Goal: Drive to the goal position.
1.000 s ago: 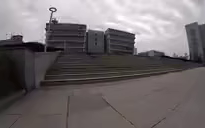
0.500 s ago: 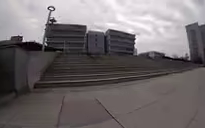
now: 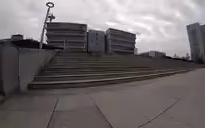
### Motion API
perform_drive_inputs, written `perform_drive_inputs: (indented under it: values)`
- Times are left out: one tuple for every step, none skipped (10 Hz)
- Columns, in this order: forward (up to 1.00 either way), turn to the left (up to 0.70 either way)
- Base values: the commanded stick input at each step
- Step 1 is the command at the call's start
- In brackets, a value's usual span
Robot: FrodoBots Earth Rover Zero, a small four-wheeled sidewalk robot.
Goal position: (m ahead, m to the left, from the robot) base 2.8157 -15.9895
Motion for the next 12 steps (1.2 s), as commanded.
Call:
perform_drive_inputs:
  values:
    - [0.7,0.0]
    - [0.7,0.0]
    - [0.7,-0.05]
    - [0.7,-0.35]
    - [0.7,-0.35]
    - [0.7,-0.35]
    - [0.7,-0.35]
    - [0.7,-0.35]
    - [0.7,-0.35]
    - [0.7,-0.35]
    - [0.7,-0.35]
    - [0.7,-0.35]
